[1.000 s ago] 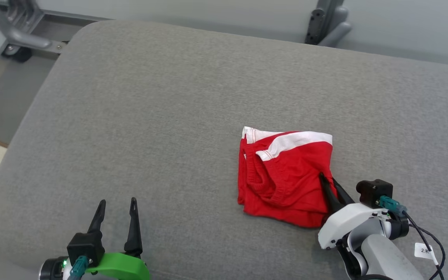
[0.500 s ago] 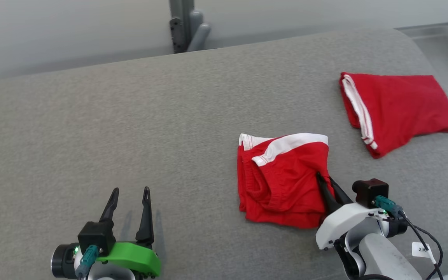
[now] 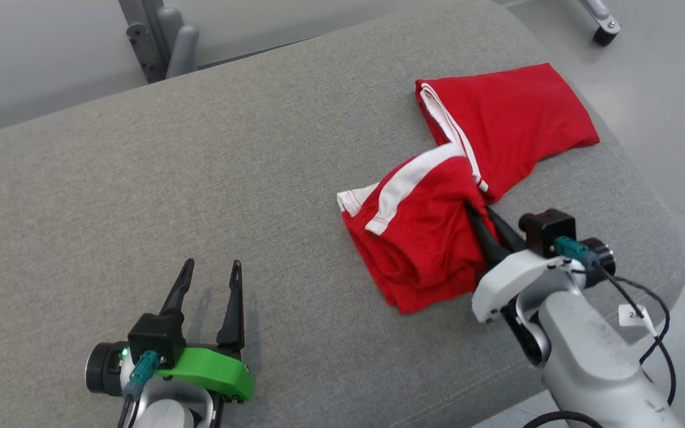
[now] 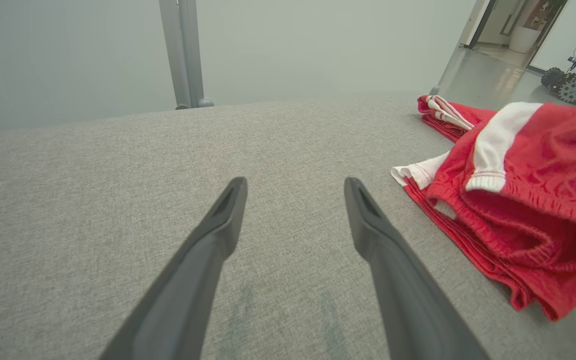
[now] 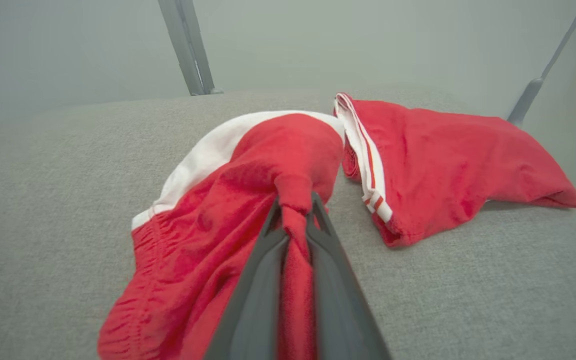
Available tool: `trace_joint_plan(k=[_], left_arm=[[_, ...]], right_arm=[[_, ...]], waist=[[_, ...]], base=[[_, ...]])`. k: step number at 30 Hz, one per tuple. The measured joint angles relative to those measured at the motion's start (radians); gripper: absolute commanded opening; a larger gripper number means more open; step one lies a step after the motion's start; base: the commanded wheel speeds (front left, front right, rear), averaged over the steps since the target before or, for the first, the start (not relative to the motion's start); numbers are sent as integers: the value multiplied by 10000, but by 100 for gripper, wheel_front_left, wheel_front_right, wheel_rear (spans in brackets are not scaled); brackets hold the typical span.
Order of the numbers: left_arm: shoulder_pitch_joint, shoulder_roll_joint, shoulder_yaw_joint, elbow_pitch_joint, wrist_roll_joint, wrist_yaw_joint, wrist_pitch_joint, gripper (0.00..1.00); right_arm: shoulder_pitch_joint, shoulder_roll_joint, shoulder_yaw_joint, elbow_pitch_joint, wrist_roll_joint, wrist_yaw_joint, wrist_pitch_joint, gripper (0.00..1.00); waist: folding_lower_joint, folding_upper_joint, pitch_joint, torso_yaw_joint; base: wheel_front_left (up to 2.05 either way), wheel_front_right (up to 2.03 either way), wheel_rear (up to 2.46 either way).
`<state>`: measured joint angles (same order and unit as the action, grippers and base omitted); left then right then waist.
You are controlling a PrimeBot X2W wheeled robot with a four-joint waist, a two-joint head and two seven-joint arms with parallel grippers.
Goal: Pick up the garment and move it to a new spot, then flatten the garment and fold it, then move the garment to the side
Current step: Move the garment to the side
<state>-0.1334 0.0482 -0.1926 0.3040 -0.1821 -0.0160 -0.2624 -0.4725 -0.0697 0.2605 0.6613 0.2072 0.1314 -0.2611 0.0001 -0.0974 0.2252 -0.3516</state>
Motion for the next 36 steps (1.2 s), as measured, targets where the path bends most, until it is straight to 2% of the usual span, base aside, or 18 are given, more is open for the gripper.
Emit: trace_joint_plan(k=[10,17,20,21,22,26,29,33,36], left_arm=[[-285,0,219,-10,600,-169,0,100],[-458,23,585,-56,1097,-330,0,100],[-530,23,671,-67,1210,-374,0,100],[-552,19,706,-77,1229,-374,0,100],[-558,21,746,-88,1229,-374,0,100],[-556,21,832,-109,1231,-384,0,100],[-552,15,857,-107,1225,-380,0,100],[-509,17,930,-107,1149,-357,0,100],[-417,15,945,-117,995,-251,0,100]], right_arm=[[-2290,-1684,-604,1101,-790,2,-2,0],[-3173,-2932,-2284,2192,-1557,2,-2,0],[-3320,-3166,-3095,2619,-2067,2,-2,0],[-3335,-3191,-3304,2824,-2351,2,-2,44],[-3330,-3187,-3494,3018,-2598,2,-2,100],[-3309,-3049,-4351,3070,-3323,2,-2,100],[-3070,-2558,-4602,2393,-3524,2,0,100],[-2655,-1927,-4414,1409,-3409,2,-4,100],[-2084,-1429,-3779,491,-2999,2,-2,100]], waist=[[0,0,678,930],[0,0,1309,1662],[-1,0,1539,1938],[-1,0,1604,2027],[-1,0,1657,2107],[-1,1,1780,2344],[0,0,1693,2397],[-1,1,1512,2378],[-1,0,1286,2351]], base=[[0,0,0],[0,0,0],[0,0,0],[0,0,0],[0,0,0],[0,0,0],[0,0,0],[0,0,0],[0,0,0]])
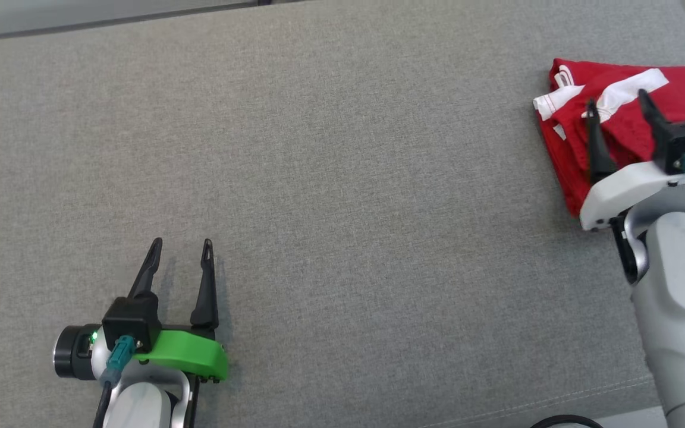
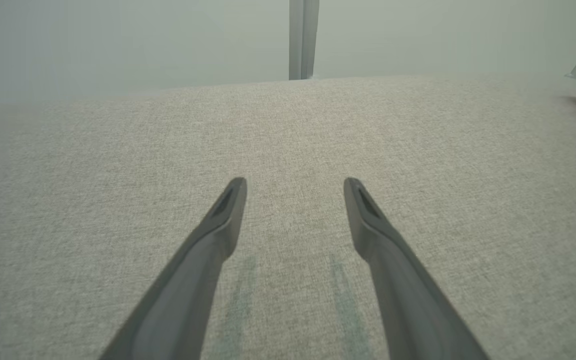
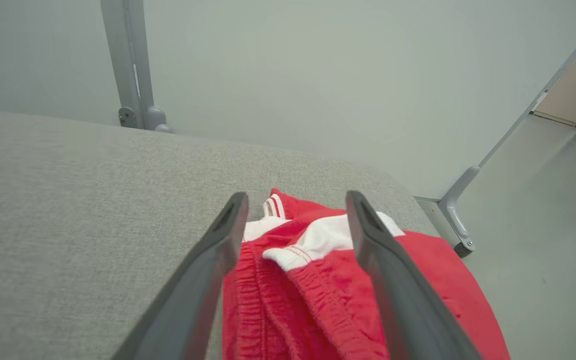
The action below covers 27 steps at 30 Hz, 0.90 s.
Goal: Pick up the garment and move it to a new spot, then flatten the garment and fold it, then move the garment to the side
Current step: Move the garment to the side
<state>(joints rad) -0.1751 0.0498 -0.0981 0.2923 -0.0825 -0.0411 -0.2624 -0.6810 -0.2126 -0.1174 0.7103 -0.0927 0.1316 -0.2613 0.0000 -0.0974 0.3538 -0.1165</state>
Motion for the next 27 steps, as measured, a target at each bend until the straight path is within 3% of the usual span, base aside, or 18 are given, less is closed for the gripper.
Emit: trace_joint_plan(k=[9,19,27], left_arm=[[328,-2,88,31,-403,253,0,100],[961,0,293,144,-593,416,0,100],[1372,-4,491,268,-671,485,0,100]], right_arm=[[2012,874,1630,-1749,1413,0,0,100],[3977,1459,1546,-2416,1893,-2,0,100],[4629,1622,1620,-2838,2077,-2,0,100]], waist=[[0,0,-773,64],[0,-1,-1609,392],[0,-1,-2295,748]], base=[[0,0,0],[0,0,0],[0,0,0]])
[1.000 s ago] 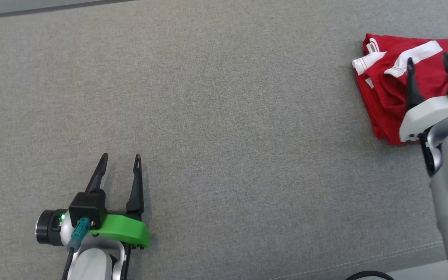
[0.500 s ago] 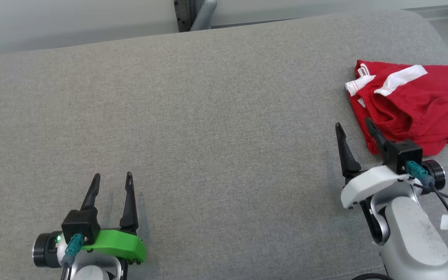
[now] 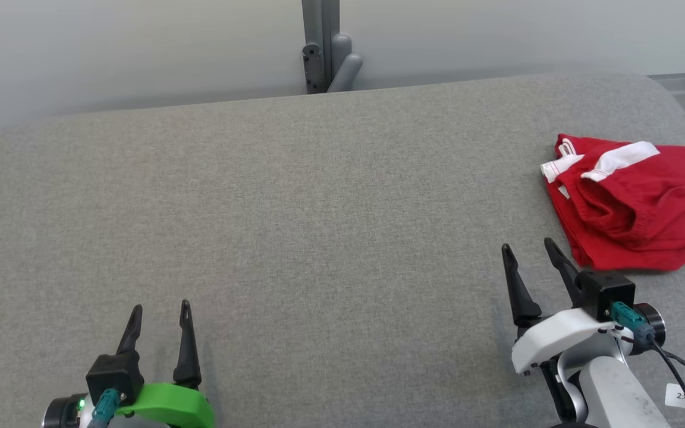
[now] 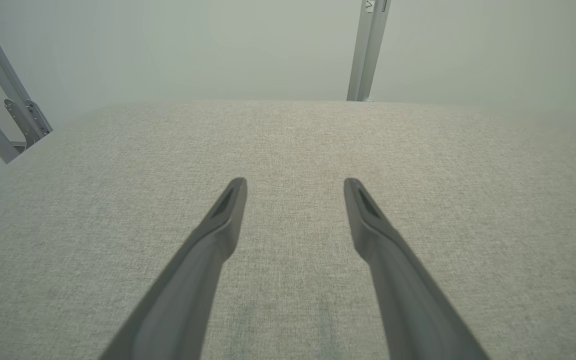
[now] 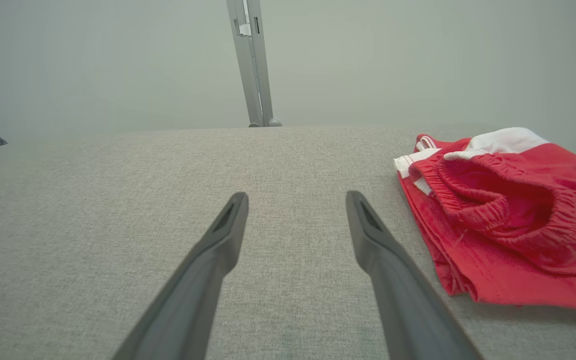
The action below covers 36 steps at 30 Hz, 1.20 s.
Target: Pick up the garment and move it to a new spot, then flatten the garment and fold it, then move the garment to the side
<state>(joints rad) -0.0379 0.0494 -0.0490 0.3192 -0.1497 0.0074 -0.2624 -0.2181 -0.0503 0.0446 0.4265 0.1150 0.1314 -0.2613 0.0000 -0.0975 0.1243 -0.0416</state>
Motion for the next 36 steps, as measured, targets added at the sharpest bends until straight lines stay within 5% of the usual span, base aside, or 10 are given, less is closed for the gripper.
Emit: trace_joint_plan(k=[36], left_arm=[[177,0,487,15,-180,-42,0,100]], right_arm=[[600,23,251,-380,-98,0,0,100]], waist=[[0,0,-404,204]], base=[[0,0,0]])
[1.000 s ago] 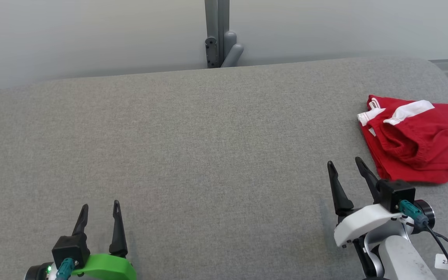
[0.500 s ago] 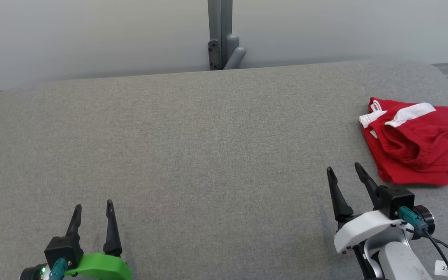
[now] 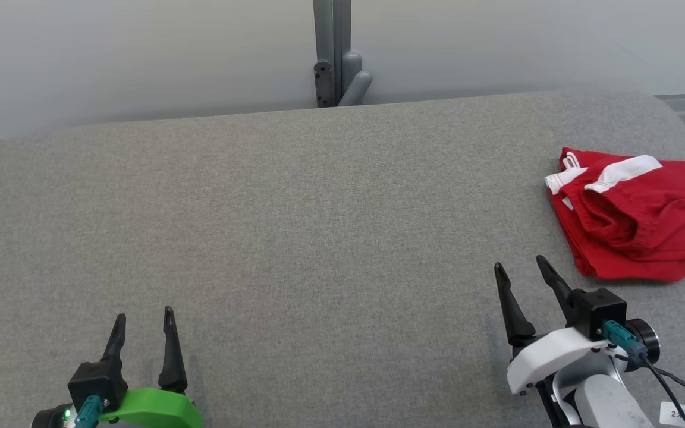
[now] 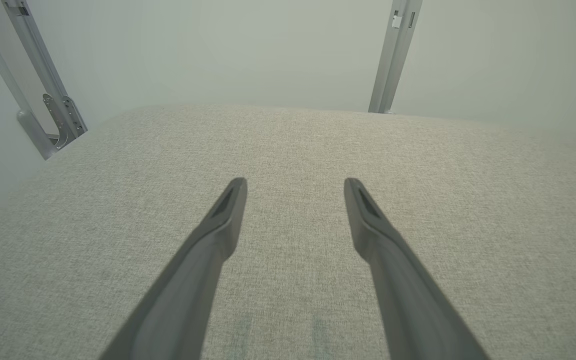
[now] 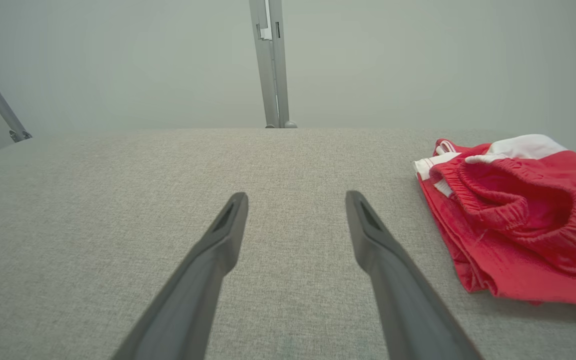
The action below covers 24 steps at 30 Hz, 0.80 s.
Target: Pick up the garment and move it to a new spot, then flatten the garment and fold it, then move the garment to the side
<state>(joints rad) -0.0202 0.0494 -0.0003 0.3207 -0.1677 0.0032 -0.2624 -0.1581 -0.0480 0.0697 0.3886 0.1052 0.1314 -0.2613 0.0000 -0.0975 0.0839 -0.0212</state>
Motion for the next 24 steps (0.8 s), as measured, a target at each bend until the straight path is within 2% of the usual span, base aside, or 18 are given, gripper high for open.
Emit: trace_joint_plan(k=[17,21,22,24], left_arm=[[2,-6,-17,132,-123,-134,0,100],[5,-10,-23,192,-245,-280,0,100],[12,-23,-25,274,-245,-282,15,0],[23,-35,-21,382,-245,-282,38,0]], right_arm=[[18,0,44,65,63,0,0,100],[26,6,82,81,59,2,0,100],[57,15,82,144,61,2,0,0],[118,29,81,232,63,2,2,0]], waist=[[0,0,26,-261],[0,0,45,-262],[0,0,45,-262],[0,0,45,-262]], base=[[0,0,0],[0,0,0],[0,0,0],[0,0,0]])
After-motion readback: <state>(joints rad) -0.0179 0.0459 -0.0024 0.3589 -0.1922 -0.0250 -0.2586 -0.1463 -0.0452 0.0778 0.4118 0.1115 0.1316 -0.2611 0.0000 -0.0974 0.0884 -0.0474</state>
